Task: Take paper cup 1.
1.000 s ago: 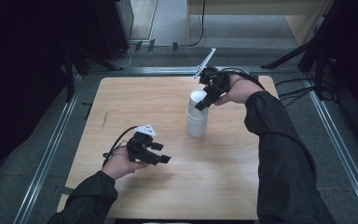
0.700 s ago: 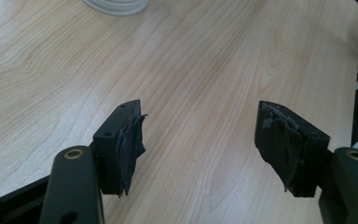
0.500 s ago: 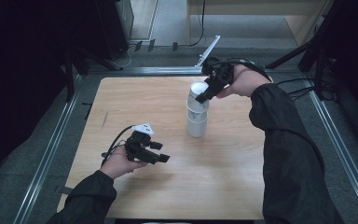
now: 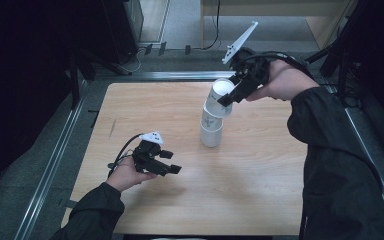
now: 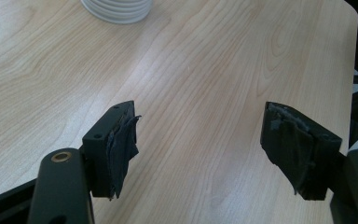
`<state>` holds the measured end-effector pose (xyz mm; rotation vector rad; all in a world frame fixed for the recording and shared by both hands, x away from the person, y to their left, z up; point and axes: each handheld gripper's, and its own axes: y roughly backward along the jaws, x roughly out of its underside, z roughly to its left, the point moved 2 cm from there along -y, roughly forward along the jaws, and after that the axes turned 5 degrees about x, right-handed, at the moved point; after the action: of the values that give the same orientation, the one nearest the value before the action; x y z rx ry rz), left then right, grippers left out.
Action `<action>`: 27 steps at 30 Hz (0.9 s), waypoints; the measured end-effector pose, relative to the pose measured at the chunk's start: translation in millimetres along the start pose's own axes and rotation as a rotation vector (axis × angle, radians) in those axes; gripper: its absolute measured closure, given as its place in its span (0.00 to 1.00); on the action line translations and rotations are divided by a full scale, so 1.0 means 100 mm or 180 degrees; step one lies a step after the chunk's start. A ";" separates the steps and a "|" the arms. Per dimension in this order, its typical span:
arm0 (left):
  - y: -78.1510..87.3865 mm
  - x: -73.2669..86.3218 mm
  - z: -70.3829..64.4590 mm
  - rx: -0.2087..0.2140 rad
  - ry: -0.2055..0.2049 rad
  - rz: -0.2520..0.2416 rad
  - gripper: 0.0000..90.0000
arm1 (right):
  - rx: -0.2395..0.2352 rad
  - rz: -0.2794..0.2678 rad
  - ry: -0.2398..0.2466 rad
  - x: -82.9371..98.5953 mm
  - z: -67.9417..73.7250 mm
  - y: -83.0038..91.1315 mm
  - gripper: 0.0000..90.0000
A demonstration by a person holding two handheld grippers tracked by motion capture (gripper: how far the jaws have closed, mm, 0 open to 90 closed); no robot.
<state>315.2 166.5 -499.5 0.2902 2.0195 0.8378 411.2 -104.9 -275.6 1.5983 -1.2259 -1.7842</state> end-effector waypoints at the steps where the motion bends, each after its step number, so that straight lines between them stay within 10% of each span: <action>1: 0.00 0.00 0.00 0.0004 -0.0002 -0.0002 0.30 | -0.0041 -0.0038 -0.0024 0.04 0.03 0.03 0.39; 10: -0.01 -0.02 -0.02 0.0006 -0.0030 0.0024 0.29 | -0.0103 -0.0137 0.0123 0.45 0.40 -0.05 0.39; 27: 0.02 -0.03 -0.08 0.0052 -0.0166 -0.0029 0.29 | -0.0421 -0.0477 -0.0127 1.09 0.74 -0.63 0.39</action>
<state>310.3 162.6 -493.4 0.3087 1.9786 0.8006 330.2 -137.2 -393.3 1.6226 -1.0053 -1.9546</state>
